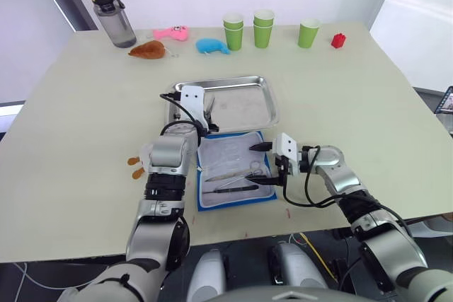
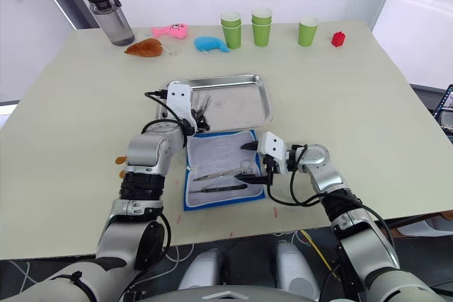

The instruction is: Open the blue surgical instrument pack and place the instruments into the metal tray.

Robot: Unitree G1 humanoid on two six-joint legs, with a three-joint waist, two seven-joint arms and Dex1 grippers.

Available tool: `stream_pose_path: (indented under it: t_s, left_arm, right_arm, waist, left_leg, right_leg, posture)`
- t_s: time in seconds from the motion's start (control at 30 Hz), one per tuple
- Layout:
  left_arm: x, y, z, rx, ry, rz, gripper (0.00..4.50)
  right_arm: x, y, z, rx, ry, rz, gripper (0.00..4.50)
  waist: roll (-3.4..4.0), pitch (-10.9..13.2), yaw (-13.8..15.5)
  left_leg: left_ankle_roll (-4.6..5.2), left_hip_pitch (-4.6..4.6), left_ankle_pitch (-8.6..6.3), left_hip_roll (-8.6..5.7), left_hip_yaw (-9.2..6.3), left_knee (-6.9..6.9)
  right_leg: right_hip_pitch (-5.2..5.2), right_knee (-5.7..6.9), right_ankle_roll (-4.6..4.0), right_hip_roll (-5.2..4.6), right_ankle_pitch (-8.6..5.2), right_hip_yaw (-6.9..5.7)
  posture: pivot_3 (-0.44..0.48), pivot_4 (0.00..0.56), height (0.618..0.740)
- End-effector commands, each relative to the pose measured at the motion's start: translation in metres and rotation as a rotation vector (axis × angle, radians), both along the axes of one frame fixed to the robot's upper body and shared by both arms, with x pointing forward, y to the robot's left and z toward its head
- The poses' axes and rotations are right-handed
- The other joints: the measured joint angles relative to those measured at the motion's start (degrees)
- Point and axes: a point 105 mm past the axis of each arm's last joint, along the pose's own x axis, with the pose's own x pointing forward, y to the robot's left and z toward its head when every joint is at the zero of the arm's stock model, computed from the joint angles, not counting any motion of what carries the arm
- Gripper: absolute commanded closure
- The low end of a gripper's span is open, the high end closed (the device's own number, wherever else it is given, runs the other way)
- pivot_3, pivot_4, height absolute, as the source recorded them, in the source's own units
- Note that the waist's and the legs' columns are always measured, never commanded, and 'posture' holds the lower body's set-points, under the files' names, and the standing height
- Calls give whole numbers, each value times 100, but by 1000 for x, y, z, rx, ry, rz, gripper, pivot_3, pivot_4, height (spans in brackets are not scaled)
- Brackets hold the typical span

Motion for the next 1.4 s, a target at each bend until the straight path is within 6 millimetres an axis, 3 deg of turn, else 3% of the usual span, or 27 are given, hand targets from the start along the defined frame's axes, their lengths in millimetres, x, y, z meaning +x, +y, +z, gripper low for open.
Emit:
stream_pose_path:
  t_s: [0.03,0.27,0.43,0.67,0.93,1.23,1.4]
  left_arm:
    - [0,0,7,-2,-38,3,3345]
    - [4,0,27,8,-123,-9,3345]
    - [6,-11,47,-47,-231,-100,3345]
    - [-18,-53,63,-197,-301,-464,3345]
    - [-53,-72,66,-231,-320,-753,3345]
    - [-91,-62,57,-152,-330,-1013,3345]
    - [-116,-38,53,-142,-261,-1157,3345]
  right_arm:
    - [-19,-7,-49,-127,146,-2,0]
    - [-18,-7,-48,-126,144,-5,0]
    - [-19,-8,-49,-127,146,-6,0]
    - [-18,-8,-48,-127,147,-8,0]
    - [-18,-9,-49,-129,149,-8,0]
    - [-18,-9,-49,-128,152,-7,0]
    - [-19,-9,-49,-127,153,-7,0]
  waist:
    - [0,0,0]
    - [0,0,-13]
    - [-1,1,-17]
    - [0,1,-33]
    - [1,1,-48]
    - [2,2,-48]
    - [4,4,-57]
  left_leg:
    - [0,0,0,0,0,0]
    - [0,-2,0,0,-1,0]
    - [-1,-3,0,0,-1,0]
    - [-1,-3,0,0,5,-1]
    - [-1,-4,0,-1,7,-1]
    - [0,-4,0,-1,9,-1]
    - [1,-4,-1,0,10,-2]
  right_leg:
    - [0,0,0,0,0,0]
    - [0,-2,0,0,0,-1]
    - [0,-3,0,-1,0,-2]
    - [0,-4,0,-1,0,-3]
    - [0,-6,0,0,-1,-5]
    - [0,-8,0,0,-2,-4]
    - [0,-9,-1,0,-4,-6]
  posture:
    - [0,150,734]
    - [0,150,734]
    - [0,150,734]
    - [0,150,734]
    - [0,150,734]
    - [0,150,734]
    - [0,150,734]
